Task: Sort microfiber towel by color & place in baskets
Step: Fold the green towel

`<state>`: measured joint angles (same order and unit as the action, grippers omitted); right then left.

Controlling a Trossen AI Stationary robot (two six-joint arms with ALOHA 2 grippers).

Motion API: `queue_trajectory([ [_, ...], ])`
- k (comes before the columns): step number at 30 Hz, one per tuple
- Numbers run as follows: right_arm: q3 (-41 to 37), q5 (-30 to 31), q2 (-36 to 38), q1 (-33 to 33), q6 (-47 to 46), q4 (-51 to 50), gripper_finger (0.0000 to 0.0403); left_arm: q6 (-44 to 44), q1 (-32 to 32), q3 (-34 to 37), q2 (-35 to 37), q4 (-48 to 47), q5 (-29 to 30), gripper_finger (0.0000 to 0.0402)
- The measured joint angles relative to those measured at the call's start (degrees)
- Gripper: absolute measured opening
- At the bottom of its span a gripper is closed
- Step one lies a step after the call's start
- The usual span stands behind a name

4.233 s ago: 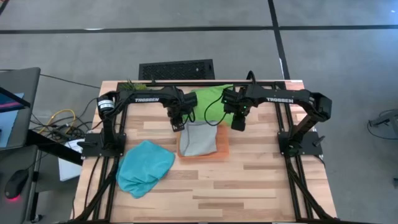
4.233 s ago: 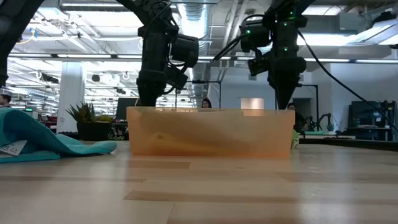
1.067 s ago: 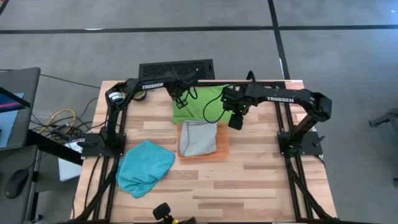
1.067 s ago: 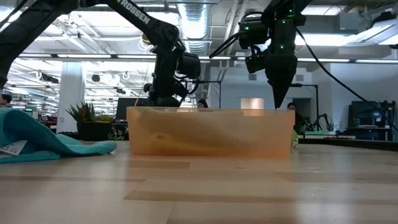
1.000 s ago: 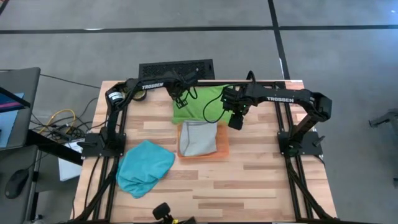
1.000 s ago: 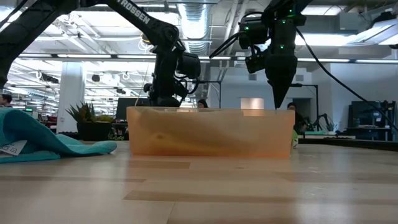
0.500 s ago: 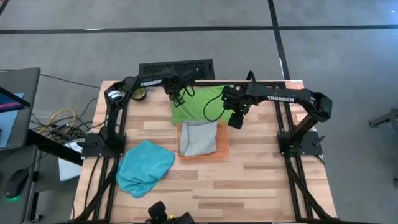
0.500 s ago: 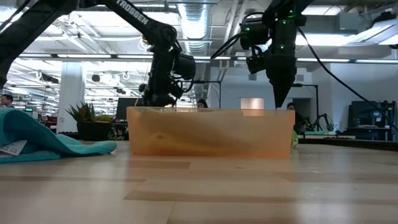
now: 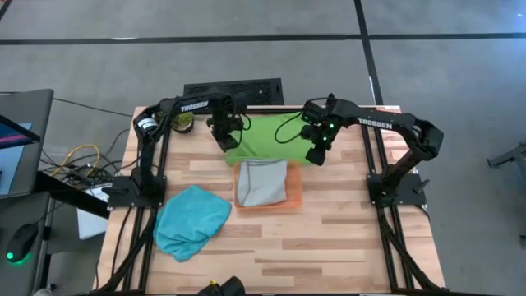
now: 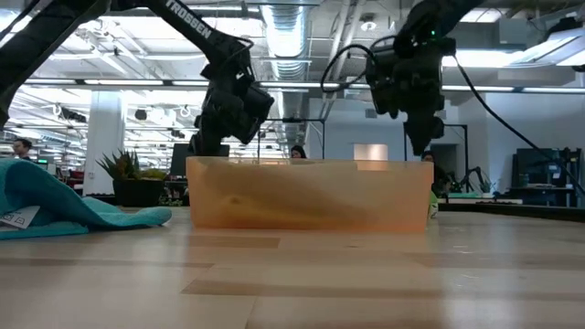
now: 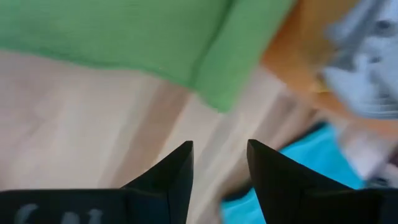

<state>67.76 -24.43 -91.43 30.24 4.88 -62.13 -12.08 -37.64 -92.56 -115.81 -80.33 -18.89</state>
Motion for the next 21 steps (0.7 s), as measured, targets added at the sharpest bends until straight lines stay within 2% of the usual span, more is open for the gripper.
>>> queue_trajectory([
  [3,-2.6,-1.0,0.0,2.2,0.1,-0.1,0.0182,-0.2,-0.6,1.6,0.0,1.1,-4.2,0.0143],
  [6,-3.8,-0.6,0.0,5.1,1.0,0.7,0.0182,-0.2,-0.7,3.4,0.0,2.1,-4.4,0.0143],
  [10,-3.9,2.5,0.0,8.9,-0.2,7.4,0.0182,0.4,-0.7,3.8,0.0,4.1,-4.4,0.0143],
  [13,-3.9,2.2,-0.2,11.4,-0.3,7.5,0.0182,1.2,-0.6,3.8,0.0,4.3,-4.4,0.0143],
  [21,-4.0,1.8,-4.6,11.8,4.3,5.2,0.0182,1.2,-0.7,3.8,0.0,4.3,-4.4,0.0144],
])
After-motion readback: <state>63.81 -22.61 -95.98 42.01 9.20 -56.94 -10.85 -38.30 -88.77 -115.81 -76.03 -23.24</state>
